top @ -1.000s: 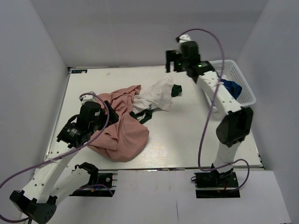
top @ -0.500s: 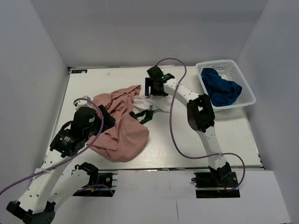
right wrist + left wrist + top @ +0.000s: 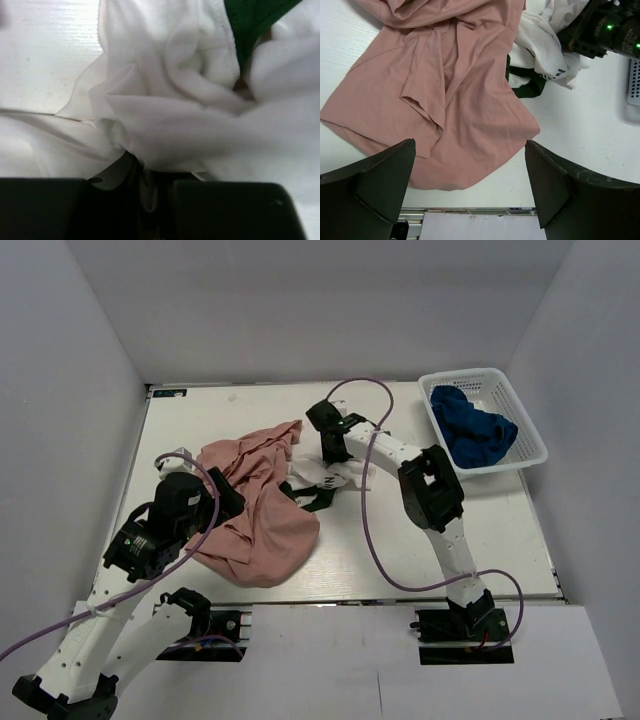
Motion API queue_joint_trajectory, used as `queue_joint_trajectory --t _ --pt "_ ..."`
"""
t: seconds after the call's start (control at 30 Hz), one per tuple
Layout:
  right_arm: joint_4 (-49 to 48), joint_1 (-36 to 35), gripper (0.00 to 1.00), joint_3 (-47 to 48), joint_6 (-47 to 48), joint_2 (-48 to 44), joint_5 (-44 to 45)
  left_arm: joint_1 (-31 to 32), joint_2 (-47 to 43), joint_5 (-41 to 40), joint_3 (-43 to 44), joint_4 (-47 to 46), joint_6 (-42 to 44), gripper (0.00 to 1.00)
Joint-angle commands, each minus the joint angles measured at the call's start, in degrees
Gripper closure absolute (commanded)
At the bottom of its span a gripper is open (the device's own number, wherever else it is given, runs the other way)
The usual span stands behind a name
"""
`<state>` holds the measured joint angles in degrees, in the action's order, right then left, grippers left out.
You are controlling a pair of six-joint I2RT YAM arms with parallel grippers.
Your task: Fold and stack the t-shirts
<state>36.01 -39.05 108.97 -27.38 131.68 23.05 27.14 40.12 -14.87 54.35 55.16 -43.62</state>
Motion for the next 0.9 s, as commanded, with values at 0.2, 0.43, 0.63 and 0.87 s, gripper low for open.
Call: queue_joint_trajectory --t 0.2,0.43,0.63,0.87 --pt "-14.82 6.95 1.00 -1.04 11.02 -27.69 0.60 0.20 -0.83 -0.42 1.29 -1.02 -0.33 0.00" --pt "-16.58 18.28 1.00 7.13 19.90 -35.44 5.16 0.20 0.22 0.11 1.29 -2.85 -0.33 0.00" --pt "-20.79 29.09 1.00 11.17 23.77 -35.88 7.98 0.20 2.59 0.11 1.81 -4.44 -0.33 0.00" --pt "-20.89 38.42 1.00 15.57 24.22 -32.36 3.69 0.20 4.27 0.64 1.81 -5.58 -0.33 0.00"
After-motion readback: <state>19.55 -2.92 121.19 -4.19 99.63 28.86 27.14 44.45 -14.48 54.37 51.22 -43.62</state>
